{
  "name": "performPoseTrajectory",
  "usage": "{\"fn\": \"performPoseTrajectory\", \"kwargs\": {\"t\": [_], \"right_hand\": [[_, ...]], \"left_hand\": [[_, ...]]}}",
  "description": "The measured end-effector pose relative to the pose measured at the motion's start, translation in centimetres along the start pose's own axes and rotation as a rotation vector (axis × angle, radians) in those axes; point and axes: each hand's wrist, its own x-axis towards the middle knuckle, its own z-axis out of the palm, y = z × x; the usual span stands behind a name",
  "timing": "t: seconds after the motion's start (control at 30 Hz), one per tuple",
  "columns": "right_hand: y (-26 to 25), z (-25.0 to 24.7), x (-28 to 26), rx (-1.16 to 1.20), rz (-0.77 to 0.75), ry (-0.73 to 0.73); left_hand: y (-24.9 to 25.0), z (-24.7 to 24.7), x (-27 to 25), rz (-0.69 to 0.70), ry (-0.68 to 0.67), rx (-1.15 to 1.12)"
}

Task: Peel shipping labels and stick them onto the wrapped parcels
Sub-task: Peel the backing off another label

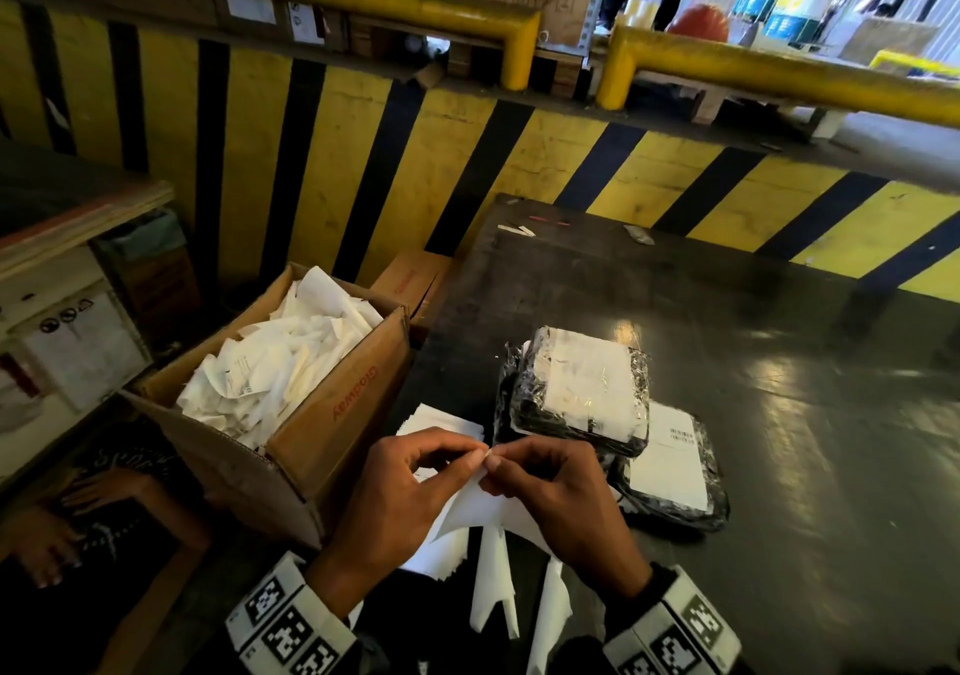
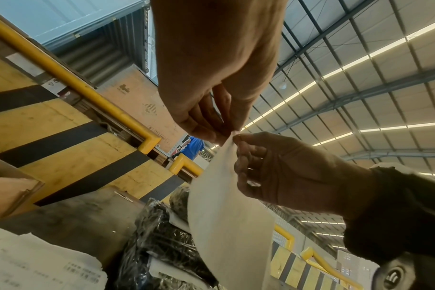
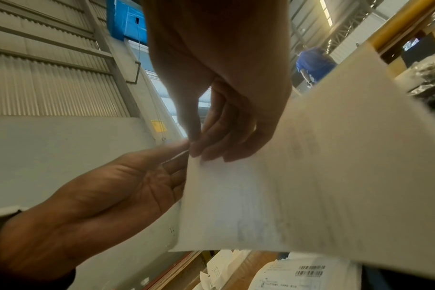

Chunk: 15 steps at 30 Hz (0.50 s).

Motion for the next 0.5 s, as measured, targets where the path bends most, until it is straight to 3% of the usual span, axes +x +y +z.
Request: {"fn": "performPoseTrajectory", "kwargs": {"t": [0.17, 0.4, 0.5], "right_hand": [[-0.3, 0.0, 0.0, 0.006, -0.005, 0.008], [0.0, 0.4, -0.1, -0.072, -0.038, -0.023], [0.5, -0.5, -0.4, -0.013, -0.003, 0.005]], "left_hand": [[-0.1, -0.1, 0.1, -0.01, -0.005, -0.01], [-0.8, 0.3, 0.5, -0.126, 0.001, -0.026], [-2.1, -0.7, 1.2, -0.217, 0.086, -0.019]]}}
